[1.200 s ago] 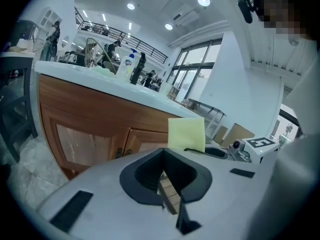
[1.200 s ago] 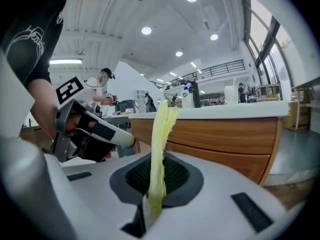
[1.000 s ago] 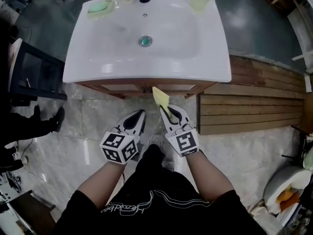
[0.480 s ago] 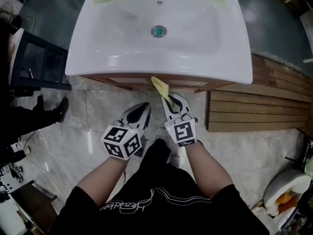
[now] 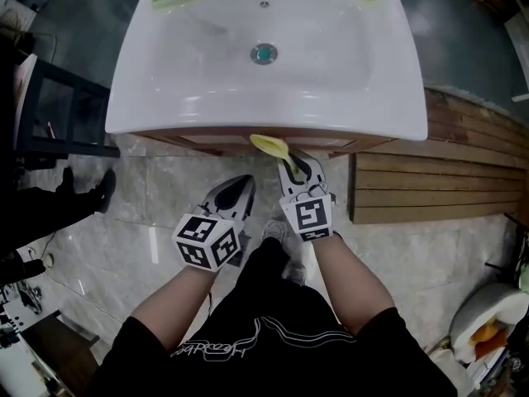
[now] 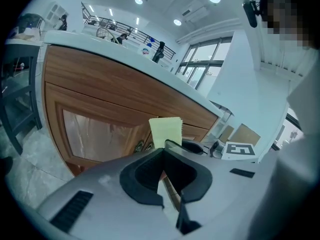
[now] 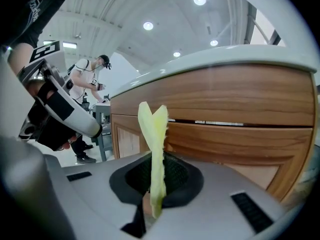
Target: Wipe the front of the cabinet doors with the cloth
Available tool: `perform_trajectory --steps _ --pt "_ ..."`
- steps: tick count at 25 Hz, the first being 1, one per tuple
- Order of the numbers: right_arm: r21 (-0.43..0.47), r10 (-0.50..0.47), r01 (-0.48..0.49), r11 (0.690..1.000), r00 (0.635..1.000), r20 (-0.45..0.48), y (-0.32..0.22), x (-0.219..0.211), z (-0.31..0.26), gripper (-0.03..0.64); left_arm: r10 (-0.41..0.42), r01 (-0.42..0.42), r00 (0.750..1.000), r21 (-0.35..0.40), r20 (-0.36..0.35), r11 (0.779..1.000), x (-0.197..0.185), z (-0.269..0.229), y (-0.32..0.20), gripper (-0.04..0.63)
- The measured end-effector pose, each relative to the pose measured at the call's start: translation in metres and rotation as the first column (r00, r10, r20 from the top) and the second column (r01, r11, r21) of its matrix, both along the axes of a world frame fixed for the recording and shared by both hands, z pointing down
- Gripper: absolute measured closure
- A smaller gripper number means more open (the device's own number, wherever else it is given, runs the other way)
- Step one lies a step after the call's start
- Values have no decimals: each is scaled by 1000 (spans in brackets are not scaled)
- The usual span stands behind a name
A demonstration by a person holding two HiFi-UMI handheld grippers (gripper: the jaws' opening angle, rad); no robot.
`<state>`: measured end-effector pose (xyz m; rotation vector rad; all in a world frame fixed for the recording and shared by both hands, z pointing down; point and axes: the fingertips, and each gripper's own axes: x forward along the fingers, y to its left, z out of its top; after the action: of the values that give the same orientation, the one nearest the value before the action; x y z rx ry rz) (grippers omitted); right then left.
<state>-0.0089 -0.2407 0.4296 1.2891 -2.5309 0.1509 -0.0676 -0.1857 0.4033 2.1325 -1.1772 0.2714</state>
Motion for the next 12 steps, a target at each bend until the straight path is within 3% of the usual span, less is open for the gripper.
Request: perform_trajectory --steps 8,12 --pt "46 50 -50 998 999 13 -7 37 0 577 -43 43 999 20 -23 999 5 14 -6 589" --pt "62 125 -126 990 992 24 -9 76 0 577 -54 55 998 35 -38 998 10 20 -10 589"
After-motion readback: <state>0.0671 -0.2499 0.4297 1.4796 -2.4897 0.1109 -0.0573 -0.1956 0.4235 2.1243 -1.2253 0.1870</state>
